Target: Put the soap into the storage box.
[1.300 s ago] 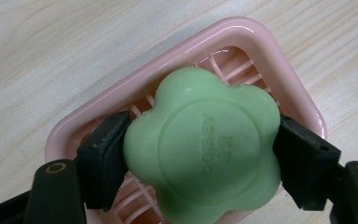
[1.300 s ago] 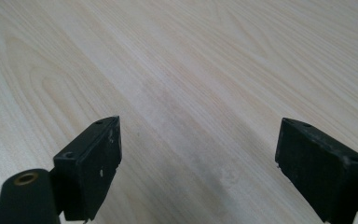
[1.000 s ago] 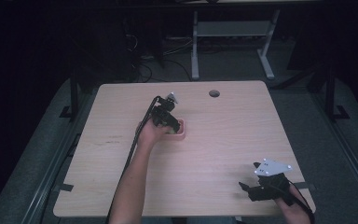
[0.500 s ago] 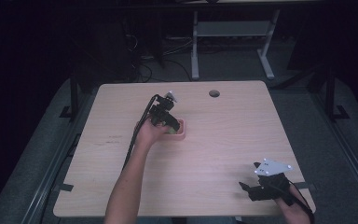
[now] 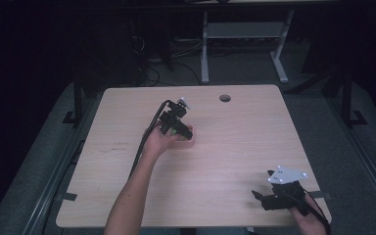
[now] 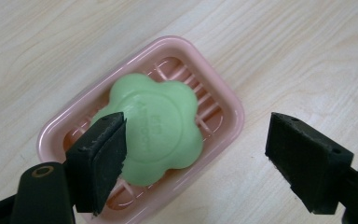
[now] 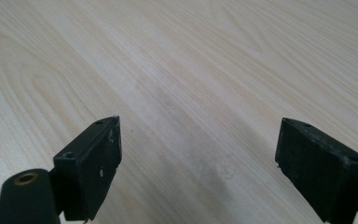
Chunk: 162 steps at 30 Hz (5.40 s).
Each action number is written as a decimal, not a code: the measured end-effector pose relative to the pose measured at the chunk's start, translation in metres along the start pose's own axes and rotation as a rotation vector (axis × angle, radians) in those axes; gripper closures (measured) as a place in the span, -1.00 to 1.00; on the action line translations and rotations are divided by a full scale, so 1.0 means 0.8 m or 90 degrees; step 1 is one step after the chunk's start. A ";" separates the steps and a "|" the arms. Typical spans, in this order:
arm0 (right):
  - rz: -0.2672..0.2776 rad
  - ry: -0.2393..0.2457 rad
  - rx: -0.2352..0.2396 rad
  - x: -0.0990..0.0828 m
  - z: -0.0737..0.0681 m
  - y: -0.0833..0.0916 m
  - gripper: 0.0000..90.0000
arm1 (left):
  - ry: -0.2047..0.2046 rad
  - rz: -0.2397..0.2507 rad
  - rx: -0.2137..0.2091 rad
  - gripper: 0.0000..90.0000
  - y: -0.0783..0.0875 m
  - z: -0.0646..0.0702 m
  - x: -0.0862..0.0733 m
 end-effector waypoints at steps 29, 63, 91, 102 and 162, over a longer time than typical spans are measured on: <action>-0.009 -0.008 -0.009 -0.005 0.005 -0.004 -0.69 | -0.021 0.028 -0.020 -0.55 0.028 0.016 -0.025; -0.015 -0.013 -0.020 -0.010 0.013 -0.005 -0.69 | -0.058 0.060 -0.057 -0.55 0.057 0.044 -0.066; -0.014 -0.019 -0.025 -0.011 0.015 -0.006 -0.69 | -0.081 0.073 -0.051 -0.56 0.080 0.055 -0.117; -0.016 -0.017 -0.025 -0.012 0.016 -0.007 -0.69 | -0.076 0.071 -0.055 -0.56 0.082 0.058 -0.140; -0.034 -0.016 -0.031 -0.017 0.015 -0.014 -0.69 | 0.009 0.119 -0.024 -0.56 0.117 0.032 -0.266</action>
Point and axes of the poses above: each handheld gripper's, and its own axes: y roughly backward along the jaws, x roughly out of its top, z roughly to its right, the point moved 9 cm from there along -y, roughly forward along the jaws, and after that the axes turned 7 degrees about z, right-handed, at the moved point
